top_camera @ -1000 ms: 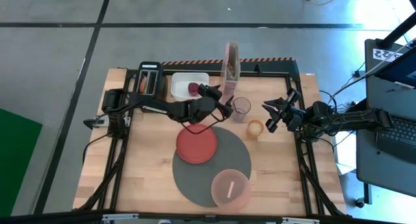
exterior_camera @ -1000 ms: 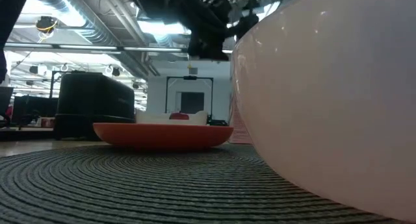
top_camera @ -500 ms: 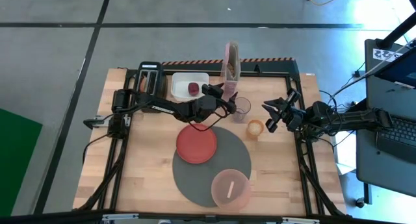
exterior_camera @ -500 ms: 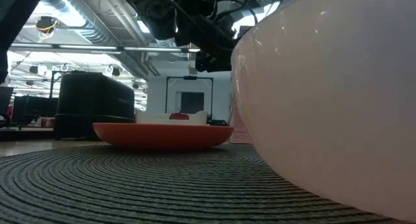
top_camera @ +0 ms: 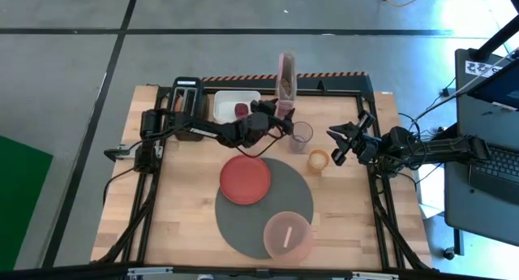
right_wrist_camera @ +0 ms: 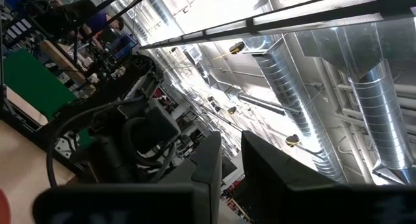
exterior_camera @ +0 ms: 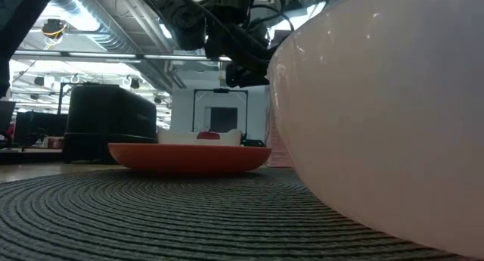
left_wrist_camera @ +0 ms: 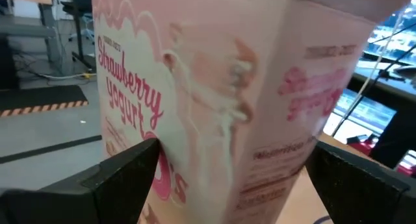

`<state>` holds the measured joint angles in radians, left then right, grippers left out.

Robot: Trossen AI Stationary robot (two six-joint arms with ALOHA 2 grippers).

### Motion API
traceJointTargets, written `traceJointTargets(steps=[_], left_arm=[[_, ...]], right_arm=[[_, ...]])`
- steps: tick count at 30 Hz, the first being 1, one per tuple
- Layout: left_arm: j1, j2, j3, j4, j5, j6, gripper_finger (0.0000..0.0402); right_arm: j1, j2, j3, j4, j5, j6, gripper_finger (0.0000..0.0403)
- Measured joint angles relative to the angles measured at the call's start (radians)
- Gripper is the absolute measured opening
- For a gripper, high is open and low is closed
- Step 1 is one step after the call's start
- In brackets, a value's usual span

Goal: Arrange a breakfast setting
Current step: Pour the cereal into the pink bowl

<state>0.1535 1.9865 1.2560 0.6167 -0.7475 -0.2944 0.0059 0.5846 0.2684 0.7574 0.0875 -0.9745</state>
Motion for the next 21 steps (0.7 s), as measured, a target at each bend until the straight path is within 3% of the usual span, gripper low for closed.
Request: traceJointTargets(steps=[12,21], left_arm=[[0.035,0.000,0.000,-0.047,0.004,-0.010,0.0372],[0.036,0.000,0.000,-0.128,-0.037,-0.011,0.0316]], right_arm=[[0.000,0.000,0.000,-0.001,0.000,0.000,0.0065],[0.000,0.000,0.000,-0.007,0.003,0.000,0.0065]])
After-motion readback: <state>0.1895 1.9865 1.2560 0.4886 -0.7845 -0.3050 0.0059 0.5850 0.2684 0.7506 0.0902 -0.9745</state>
